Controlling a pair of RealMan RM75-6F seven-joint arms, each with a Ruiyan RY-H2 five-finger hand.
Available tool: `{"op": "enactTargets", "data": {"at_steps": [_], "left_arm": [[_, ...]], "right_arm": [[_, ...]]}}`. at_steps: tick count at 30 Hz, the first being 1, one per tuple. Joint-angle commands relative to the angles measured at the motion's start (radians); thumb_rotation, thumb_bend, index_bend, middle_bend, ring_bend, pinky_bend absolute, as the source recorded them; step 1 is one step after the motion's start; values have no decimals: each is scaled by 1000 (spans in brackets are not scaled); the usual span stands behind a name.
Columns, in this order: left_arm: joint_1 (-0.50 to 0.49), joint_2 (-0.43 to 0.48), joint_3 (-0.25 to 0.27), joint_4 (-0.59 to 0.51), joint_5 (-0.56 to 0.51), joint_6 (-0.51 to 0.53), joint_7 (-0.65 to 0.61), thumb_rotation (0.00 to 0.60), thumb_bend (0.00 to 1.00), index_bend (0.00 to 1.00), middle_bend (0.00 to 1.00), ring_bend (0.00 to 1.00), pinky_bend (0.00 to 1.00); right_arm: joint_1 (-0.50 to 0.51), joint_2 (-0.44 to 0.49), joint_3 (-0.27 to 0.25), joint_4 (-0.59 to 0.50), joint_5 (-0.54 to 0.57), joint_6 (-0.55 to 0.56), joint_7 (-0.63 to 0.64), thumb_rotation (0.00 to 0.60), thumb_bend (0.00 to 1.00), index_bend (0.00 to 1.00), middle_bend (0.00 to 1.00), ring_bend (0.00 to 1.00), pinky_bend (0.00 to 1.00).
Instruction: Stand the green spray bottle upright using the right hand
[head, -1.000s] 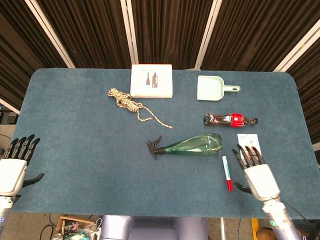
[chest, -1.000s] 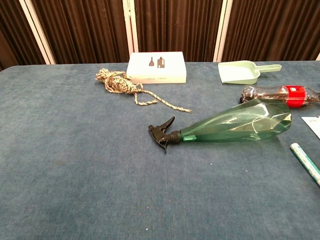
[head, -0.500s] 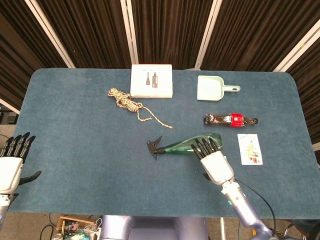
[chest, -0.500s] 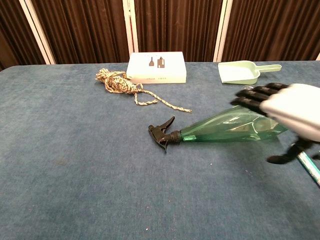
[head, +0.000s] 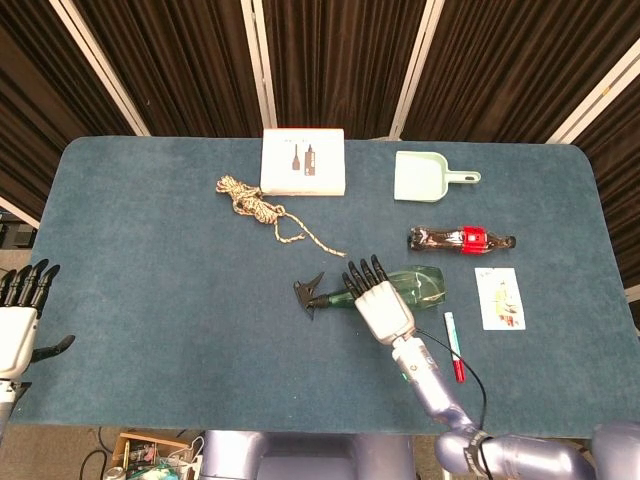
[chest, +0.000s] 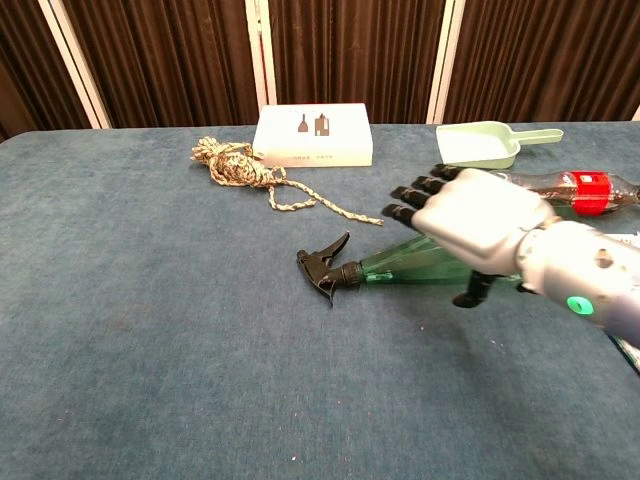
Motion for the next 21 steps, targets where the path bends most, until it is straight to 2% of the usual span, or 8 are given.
{"op": "enactTargets", "data": {"at_steps": [1,7,13,18,21], "left_arm": [[-5,0,-4,4,-10,-11,-4,600,11,13,0,0,0],[-8,3,-11,15,-28,-21,-18,600,11,13,0,0,0],[-10,-1,-18,20,-44,-27,-14,600,11,13,0,0,0],[-18,-5,-21,21,-58,-44,-7,600,11,17,0,0,0],[-21,-6,-20,21,-56,-48,-6,600,11,18,0,0,0]], "right_arm": [[51,-58,11,50,61,11,-75,600,194,36,0,0,41],[102,-100,4,127,128,-9,-120,600,218,129,0,0,40],[137,-118,-17,208,174,-35,-131,600,306,381,0,0,38],[148,-105,-28,217,220,-21,-147,600,387,692,0,0,45],[149,-95,-30,203,219,8,-142,600,424,856,30,0,108]]}}
